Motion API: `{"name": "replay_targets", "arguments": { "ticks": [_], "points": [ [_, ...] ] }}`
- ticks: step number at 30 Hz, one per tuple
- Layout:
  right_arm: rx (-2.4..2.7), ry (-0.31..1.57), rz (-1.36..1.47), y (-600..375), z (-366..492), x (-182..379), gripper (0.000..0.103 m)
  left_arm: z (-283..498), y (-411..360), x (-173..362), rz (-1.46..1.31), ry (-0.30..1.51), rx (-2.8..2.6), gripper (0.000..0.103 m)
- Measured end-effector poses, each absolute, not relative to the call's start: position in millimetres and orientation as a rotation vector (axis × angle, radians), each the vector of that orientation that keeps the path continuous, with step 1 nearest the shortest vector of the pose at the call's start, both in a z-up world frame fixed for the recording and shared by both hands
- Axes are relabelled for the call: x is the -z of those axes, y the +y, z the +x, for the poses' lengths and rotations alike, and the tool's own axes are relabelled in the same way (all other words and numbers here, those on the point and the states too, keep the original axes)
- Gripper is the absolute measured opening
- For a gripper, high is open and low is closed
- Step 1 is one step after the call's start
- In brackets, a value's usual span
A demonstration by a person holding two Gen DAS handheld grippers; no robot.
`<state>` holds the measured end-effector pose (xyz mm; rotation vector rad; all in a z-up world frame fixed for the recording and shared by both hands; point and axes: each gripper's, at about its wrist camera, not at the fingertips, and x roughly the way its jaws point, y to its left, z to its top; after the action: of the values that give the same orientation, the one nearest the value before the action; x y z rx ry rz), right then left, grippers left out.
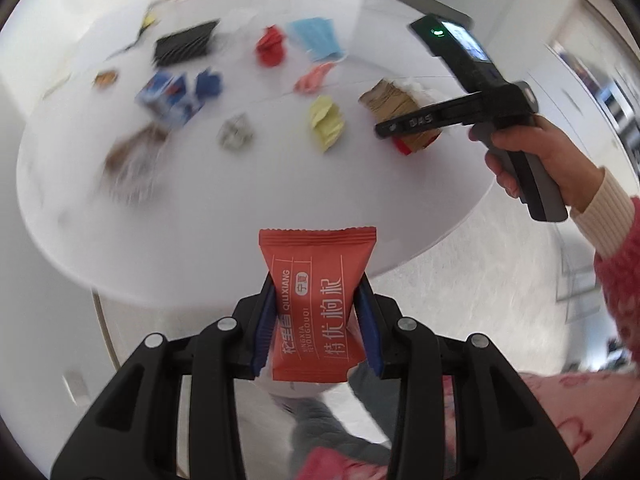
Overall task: Collect trash
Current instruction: 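Carry both items over the white wastebasket and open both tools to drop them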
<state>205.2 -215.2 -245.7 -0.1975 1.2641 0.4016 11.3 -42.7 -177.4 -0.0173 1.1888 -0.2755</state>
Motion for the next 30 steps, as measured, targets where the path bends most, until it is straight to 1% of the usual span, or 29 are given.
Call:
{"name": "replay_targets", "arguments": {
  "ticks": [1, 3, 6, 9, 13, 15, 17, 18, 20, 23, 29, 30],
  "points": [
    [-0.407, 1.261, -0.195, -216.7, 204.9, 245.8, 0.041, 8.7, -42.5, 180.7, -0.032, 1.205, 0.279, 0.037],
    [-0.415, 1.27, -0.171, -220.4, 204.8, 246.0, 0.039, -0.2, -42.3, 184.1, -0.004, 1.21, 0.285, 0.037],
    [-0.411, 1.27, -0.114, -229.5, 196.0, 240.1, 0.039, -5.9, -33.0, 192.8, 0.012, 1.22, 0.289, 0.037],
    [-0.41, 1.241, -0.105, -231.8, 169.6, 219.2, 0.039, -12.1, -26.3, 200.5, -0.021, 1.247, 0.315, 0.037],
    [-0.434, 1.225, -0.033, -236.0, 109.1, 185.8, 0.039, -24.9, -29.6, 215.9, -0.011, 1.273, 0.384, 0.037],
    [-0.453, 1.222, 0.007, -232.6, 80.5, 174.7, 0.039, -30.8, -30.4, 221.7, -0.02, 1.277, 0.419, 0.043],
    [-0.474, 1.22, 0.036, -223.2, 56.0, 167.1, 0.04, -35.0, -29.4, 226.2, -0.018, 1.287, 0.416, 0.07],
    [-0.482, 1.219, 0.049, -219.6, 42.6, 163.8, 0.04, -38.1, -28.0, 226.0, -0.015, 1.277, 0.408, 0.074],
    [-0.499, 1.212, 0.057, -209.2, 19.5, 158.1, 0.04, -43.6, -26.0, 222.1, -0.002, 1.255, 0.412, 0.079],
    [-0.521, 1.185, 0.045, -194.1, -2.6, 152.1, 0.04, -48.8, -22.3, 212.9, 0.014, 1.237, 0.404, 0.083],
    [-0.568, 1.164, 0.028, -165.2, -28.7, 162.0, 0.042, -59.4, 5.2, 171.4, -0.004, 1.161, 0.299, 0.093],
    [-0.577, 1.163, 0.018, -160.9, -31.9, 164.6, 0.044, -62.2, 13.2, 164.4, -0.007, 1.146, 0.267, 0.095]
  ]
}}
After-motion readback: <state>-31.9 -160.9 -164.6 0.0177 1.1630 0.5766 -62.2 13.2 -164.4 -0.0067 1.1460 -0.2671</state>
